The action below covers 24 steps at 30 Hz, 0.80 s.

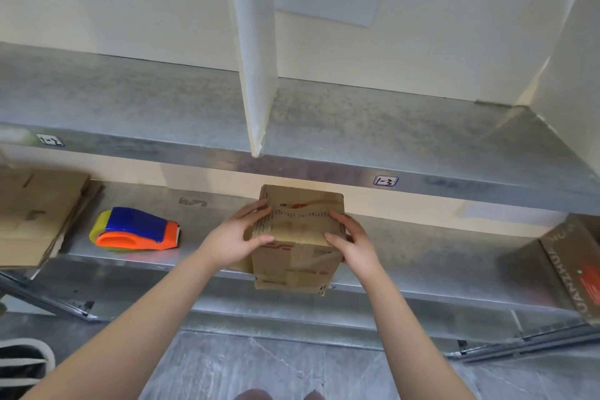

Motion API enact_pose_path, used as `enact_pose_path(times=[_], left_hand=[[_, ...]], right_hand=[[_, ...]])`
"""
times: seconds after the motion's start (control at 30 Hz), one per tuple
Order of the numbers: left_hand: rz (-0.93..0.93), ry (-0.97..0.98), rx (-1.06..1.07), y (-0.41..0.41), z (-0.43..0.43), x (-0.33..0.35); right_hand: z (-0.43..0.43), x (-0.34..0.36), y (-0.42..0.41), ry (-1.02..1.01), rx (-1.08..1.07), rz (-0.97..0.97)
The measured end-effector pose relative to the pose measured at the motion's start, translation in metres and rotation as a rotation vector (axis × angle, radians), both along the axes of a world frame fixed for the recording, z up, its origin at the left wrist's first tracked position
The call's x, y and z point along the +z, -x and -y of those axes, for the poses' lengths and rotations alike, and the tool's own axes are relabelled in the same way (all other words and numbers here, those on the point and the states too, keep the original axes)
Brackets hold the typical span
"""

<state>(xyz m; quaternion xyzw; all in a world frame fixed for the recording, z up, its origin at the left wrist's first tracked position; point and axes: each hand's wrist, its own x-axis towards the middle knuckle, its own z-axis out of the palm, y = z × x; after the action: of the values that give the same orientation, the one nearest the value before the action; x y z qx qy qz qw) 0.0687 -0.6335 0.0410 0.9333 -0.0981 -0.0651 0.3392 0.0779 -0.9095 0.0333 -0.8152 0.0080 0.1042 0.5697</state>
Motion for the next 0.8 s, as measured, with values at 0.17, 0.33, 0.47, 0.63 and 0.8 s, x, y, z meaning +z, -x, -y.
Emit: enact_pose_path(times=[0.17,0.33,0.47,0.63,0.8], left_hand=[[0.000,-0.106,-0.015,0.001,0.003,0.016],[0.100,-0.202,-0.015,0.018,0.006,0.022],[0.199,-0.289,0.001,0.035,0.000,0.028],[0.341,-0.569,0.004,0.062,-0.049,0.031],[0.289,-0.711,0.012,0.078,-0.117,0.026]], right_hand=[[0.005,0.017,0.008,0.191,0.036,0.073],[0.008,0.030,0.017,0.442,0.044,0.298],[-0.009,0.043,0.025,0.585,0.124,0.428],[-0.076,0.049,0.040,0.672,0.293,0.666],[-0.170,0.042,0.057,0.718,0.506,0.704]])
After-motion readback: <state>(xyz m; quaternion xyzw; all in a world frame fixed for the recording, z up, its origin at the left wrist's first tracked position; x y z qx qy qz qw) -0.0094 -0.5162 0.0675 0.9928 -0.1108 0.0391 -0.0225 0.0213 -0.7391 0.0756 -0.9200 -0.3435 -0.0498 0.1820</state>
